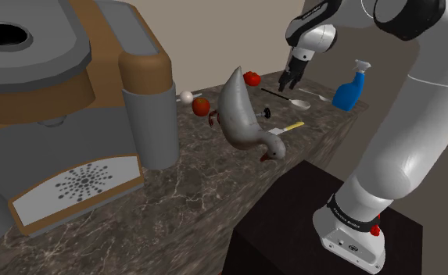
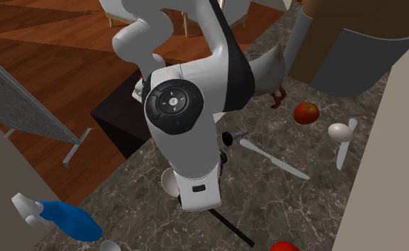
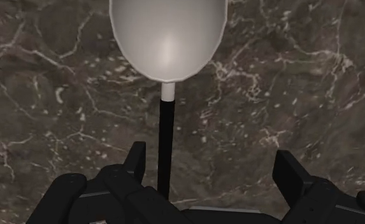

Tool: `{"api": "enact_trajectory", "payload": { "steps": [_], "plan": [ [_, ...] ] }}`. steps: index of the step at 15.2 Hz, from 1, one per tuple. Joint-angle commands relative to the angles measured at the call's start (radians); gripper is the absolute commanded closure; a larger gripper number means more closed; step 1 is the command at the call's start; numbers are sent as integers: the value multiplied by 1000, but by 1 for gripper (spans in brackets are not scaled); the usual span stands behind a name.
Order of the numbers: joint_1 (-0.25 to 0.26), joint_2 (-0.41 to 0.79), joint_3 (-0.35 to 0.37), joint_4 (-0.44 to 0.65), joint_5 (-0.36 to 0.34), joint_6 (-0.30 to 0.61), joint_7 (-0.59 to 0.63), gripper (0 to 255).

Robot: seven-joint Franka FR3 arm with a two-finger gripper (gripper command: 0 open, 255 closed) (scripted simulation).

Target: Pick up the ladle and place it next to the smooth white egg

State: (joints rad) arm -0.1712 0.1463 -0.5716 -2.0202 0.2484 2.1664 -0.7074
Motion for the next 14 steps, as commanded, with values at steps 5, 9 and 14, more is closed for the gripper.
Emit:
{"api": "enact_trajectory", "payload": {
  "steps": [5,9,14],
  "plan": [
    [-60,149,11,99,117,15,-87,0],
    [-65,180,23,84,144,55,-104,0],
    [-68,193,29,80,155,70,-111,0]
  ]
}}
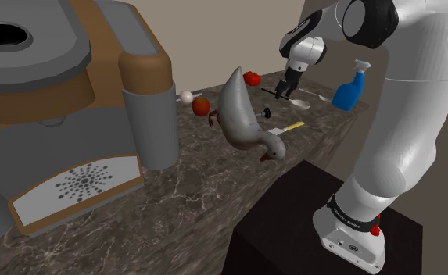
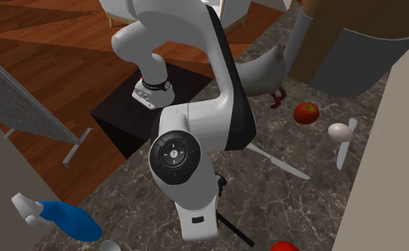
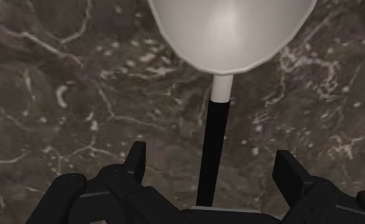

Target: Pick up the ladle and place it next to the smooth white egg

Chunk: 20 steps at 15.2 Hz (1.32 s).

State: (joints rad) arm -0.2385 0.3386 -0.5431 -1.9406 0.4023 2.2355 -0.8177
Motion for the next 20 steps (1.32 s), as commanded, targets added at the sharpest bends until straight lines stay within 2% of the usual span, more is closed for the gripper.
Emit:
{"api": "enact_trajectory", "payload": {
  "steps": [1,4,5,14,20],
  "plan": [
    [0,1,0,0,1,1,-1,0],
    [0,1,0,0,1,1,0,0],
    [0,1,0,0,1,1,0,255],
    [0,1,0,0,1,1,-1,255],
    [11,-43,-16,27,-40,-60,32,255]
  ]
}}
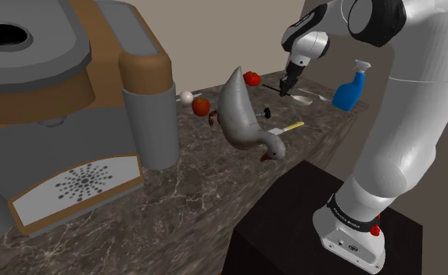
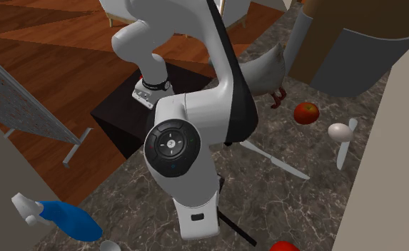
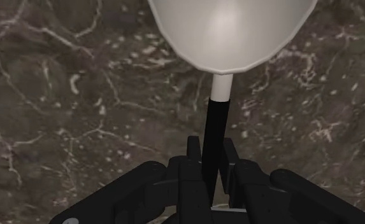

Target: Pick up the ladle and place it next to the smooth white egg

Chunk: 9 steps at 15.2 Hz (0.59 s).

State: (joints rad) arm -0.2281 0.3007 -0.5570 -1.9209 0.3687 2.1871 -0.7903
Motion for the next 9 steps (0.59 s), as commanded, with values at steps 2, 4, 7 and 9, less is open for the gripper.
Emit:
{"api": "enact_trajectory", "payload": {
  "steps": [2,4,7,9],
  "plan": [
    [4,-19,-7,18,-18,-33,15,255],
    [7,-32,-11,29,-30,-54,25,255],
    [10,-50,-16,49,-47,-87,39,255],
    [12,-61,-20,63,-57,-109,48,255]
  ]
}}
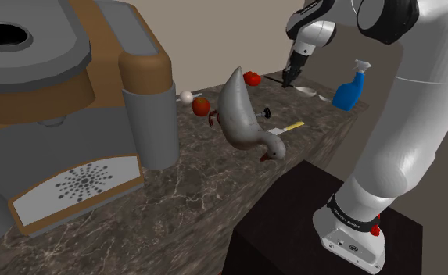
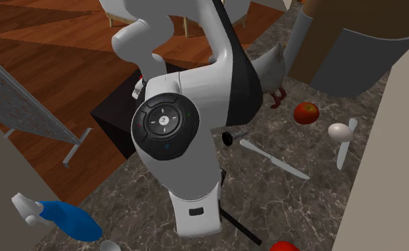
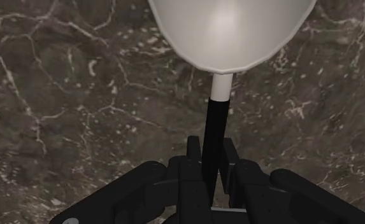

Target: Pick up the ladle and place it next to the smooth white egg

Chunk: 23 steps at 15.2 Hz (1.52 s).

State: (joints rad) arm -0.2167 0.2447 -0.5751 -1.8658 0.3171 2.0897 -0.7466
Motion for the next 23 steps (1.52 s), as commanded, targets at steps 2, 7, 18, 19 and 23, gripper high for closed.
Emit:
{"api": "enact_trajectory", "payload": {
  "steps": [2,7,18,19,23],
  "plan": [
    [3,-15,-4,23,-14,-34,13,255],
    [5,-37,-10,65,-35,-92,33,255],
    [102,3,54,155,-38,-116,208,255],
    [112,14,62,169,-35,-117,228,255],
    [151,65,92,238,-25,-127,303,255]
  ]
}}
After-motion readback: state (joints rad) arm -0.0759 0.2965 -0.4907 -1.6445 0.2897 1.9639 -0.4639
